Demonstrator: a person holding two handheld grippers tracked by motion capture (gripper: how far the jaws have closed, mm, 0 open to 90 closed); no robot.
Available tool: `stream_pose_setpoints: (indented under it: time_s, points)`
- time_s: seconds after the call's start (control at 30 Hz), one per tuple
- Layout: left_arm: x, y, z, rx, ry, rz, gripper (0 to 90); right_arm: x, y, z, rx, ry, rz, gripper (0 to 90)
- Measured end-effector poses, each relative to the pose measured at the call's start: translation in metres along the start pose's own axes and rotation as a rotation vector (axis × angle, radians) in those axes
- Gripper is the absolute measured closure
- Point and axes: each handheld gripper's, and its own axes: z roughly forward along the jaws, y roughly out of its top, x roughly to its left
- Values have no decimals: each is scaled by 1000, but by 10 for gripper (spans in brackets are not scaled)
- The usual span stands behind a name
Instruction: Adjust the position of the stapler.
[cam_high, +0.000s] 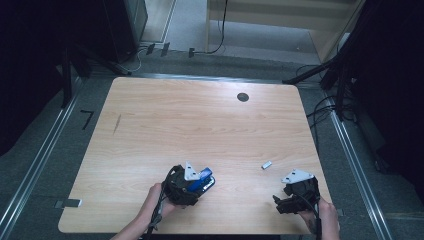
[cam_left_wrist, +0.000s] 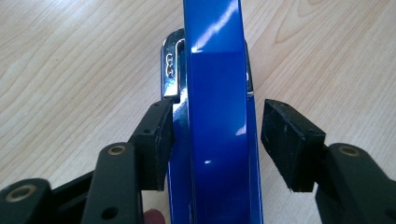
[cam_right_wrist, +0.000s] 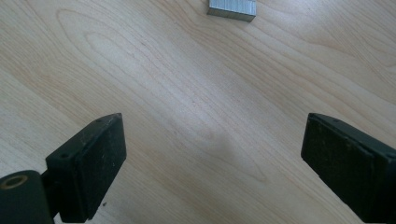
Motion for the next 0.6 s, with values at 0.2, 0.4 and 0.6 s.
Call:
stream_pose_setpoints:
  time_s: [0.2,0.4,0.6]
  points:
    - [-1,-3,1,-14,44,-10,549,1,1,0,-7,6,-2,67]
    - [-4,-4,2,-23,37,37,656,1,1,0,-7,13,3,67]
    - [0,-6,3,-44,-15,78,660,1,2,0,-21,37,11,68]
